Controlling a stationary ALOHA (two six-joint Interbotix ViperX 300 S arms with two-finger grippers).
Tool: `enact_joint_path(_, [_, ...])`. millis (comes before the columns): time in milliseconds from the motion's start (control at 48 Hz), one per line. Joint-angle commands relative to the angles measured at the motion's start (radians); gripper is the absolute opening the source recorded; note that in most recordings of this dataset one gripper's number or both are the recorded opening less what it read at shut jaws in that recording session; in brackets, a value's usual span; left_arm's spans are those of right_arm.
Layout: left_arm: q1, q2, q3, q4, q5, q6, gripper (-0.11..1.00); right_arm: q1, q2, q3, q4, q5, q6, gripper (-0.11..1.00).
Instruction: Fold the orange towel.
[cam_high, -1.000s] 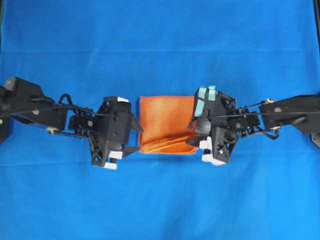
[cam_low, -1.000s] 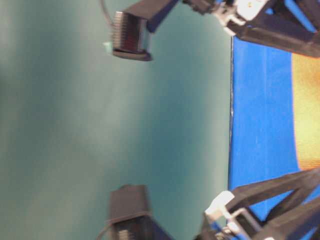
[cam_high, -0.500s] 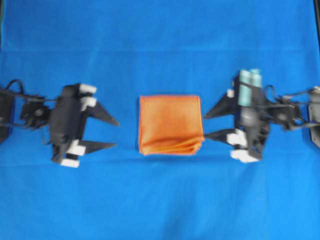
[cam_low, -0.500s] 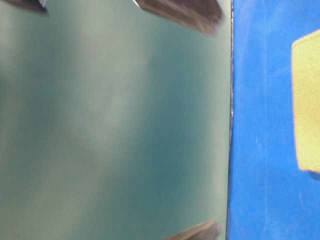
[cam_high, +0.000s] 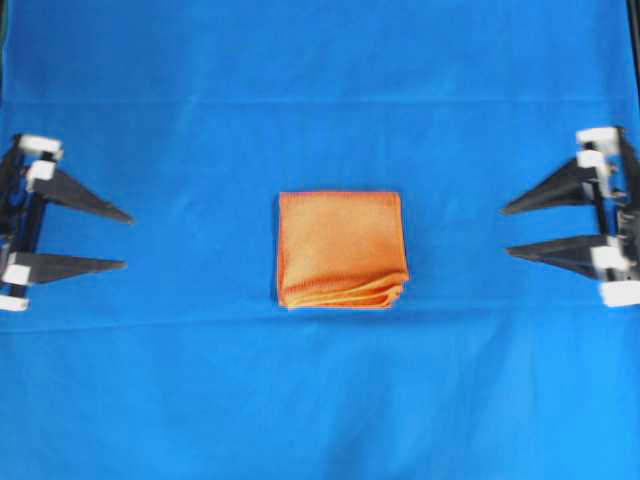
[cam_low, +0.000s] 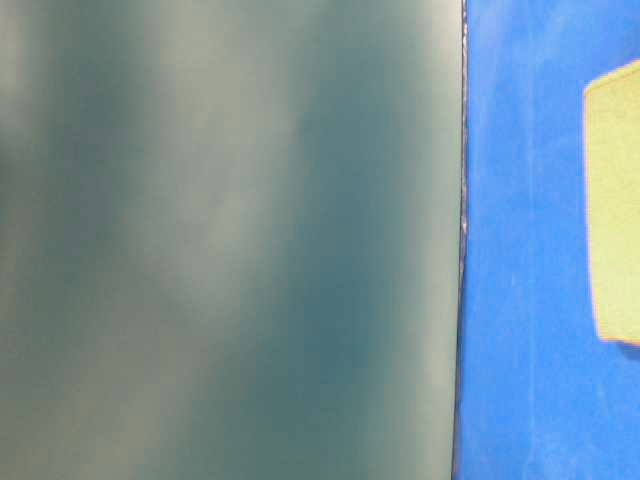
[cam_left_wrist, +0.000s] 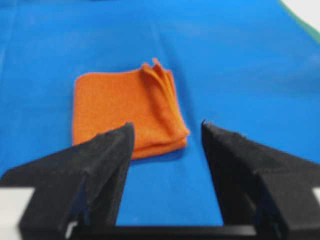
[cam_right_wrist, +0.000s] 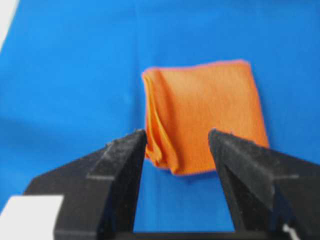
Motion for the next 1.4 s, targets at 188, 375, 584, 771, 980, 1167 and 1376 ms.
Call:
enact_joint_path(188, [-0.003,-0.17,0.074,-0.002,0.071,-0.009,0.49,-0.052,-0.15,0.163,-0.003,-0.08,0.0,0.58])
enact_joint_path(375, [-0.003,-0.187,0.097,-0.003,0.074,-0.023,0.49,-0.095,-0.135,0.195,-0.003,-0.118,0.0,0.58])
enact_joint_path(584, [0.009,-0.184,0.098,-0.003,0.075,-0.028,0.49,-0.097,-0.123,0.199,-0.003,-0.121,0.0,0.58])
enact_joint_path(771, [0.02,-0.184,0.098,-0.003,0.075,-0.028,0.49,-0.097,-0.126,0.196,-0.005,-0.121,0.0,0.58])
enact_joint_path(980, [0.02,-0.184,0.098,-0.003,0.074,-0.028,0.49,-0.097,-0.127,0.196,-0.005,-0.121,0.0,0.58])
enact_joint_path(1167, [0.02,-0.184,0.098,-0.003,0.075,-0.028,0.49,-0.097,-0.127,0.193,-0.005,-0.12,0.0,0.58])
enact_joint_path(1376, [0.02,-0.184,0.098,-0.003,0.074,-0.028,0.49,-0.098,-0.129,0.193,-0.005,-0.118,0.0,0.58])
